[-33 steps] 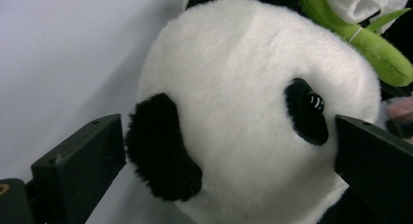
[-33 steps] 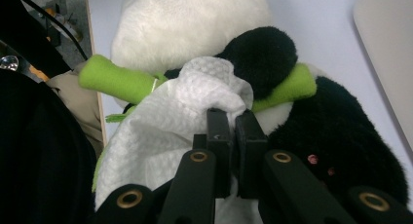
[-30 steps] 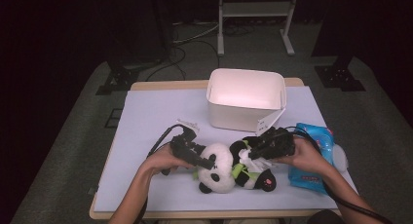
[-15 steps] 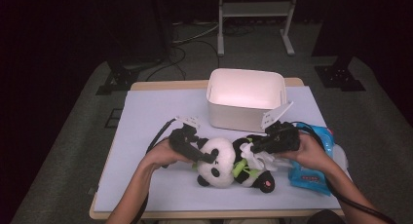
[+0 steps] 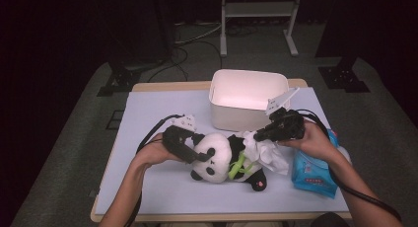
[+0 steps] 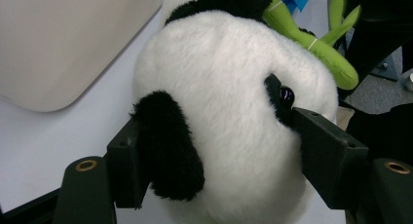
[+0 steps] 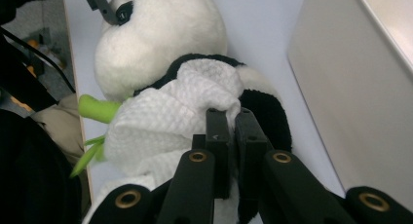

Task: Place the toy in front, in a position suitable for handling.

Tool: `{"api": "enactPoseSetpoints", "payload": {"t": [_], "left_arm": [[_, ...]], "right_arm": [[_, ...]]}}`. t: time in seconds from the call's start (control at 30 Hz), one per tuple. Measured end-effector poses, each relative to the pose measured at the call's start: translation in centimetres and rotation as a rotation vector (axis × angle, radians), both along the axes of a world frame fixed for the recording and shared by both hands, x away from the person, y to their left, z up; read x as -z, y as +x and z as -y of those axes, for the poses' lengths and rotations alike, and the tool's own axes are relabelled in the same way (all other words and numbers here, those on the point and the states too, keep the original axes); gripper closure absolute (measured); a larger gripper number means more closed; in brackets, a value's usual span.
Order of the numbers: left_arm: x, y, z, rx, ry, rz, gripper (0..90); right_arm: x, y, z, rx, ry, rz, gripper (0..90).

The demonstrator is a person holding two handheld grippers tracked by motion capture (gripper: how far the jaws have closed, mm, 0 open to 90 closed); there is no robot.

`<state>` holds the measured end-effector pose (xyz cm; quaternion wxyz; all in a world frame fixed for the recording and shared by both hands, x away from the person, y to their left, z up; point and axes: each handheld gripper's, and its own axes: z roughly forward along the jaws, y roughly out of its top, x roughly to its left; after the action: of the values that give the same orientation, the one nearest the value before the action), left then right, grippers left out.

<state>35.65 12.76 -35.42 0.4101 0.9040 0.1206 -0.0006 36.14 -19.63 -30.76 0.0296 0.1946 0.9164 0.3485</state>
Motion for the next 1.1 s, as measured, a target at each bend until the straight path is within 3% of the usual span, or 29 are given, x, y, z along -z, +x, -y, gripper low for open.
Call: {"api": "enactPoseSetpoints", "payload": {"t": [0.2,0.47,0.57,0.67,0.8,0.83,0.87,0.97,1.07,1.1], "left_arm": [[0.7,-0.3,-0.4,-0.004,-0.020,-0.005,26.5],[1.3,-0.1,-1.1,-0.060,-0.041,-0.097,12.7],[1.9,0.2,-0.9,-0.073,-0.029,-0.167,8.4],[2.2,0.2,-0.6,-0.064,-0.033,-0.168,9.1],[2.3,-0.2,-0.4,-0.041,-0.025,-0.123,20.4],[2.0,-0.5,-0.5,-0.035,-0.019,-0.091,22.0],[2.0,-0.5,-0.5,-0.035,-0.019,-0.091,22.9],[1.6,-0.9,-0.3,-0.014,-0.023,-0.033,24.6],[1.3,-1.0,-0.2,-0.003,-0.022,-0.011,25.3],[1.0,-1.1,-0.1,0.011,-0.017,0.015,25.7]], "right_arm": [[1.2,0.3,-0.3,-0.020,-0.023,-0.044,86.2],[1.7,-0.6,-0.9,-0.059,-0.061,-0.058,86.3],[1.8,-1.0,-1.1,-0.072,-0.077,-0.053,86.3],[1.7,-1.2,-1.2,-0.075,-0.087,-0.053,86.3],[1.3,-1.2,-1.4,-0.070,-0.087,-0.043,86.4],[0.8,-1.1,-1.6,-0.076,-0.079,-0.040,86.4],[0.8,-1.1,-1.6,-0.076,-0.079,-0.040,86.4],[-0.3,-0.8,-2.4,-0.080,-0.089,-0.015,86.4],[-1.0,-0.4,-3.1,-0.080,-0.099,0.006,86.3],[-1.2,-0.3,-3.2,-0.078,-0.101,0.009,86.3]]}}
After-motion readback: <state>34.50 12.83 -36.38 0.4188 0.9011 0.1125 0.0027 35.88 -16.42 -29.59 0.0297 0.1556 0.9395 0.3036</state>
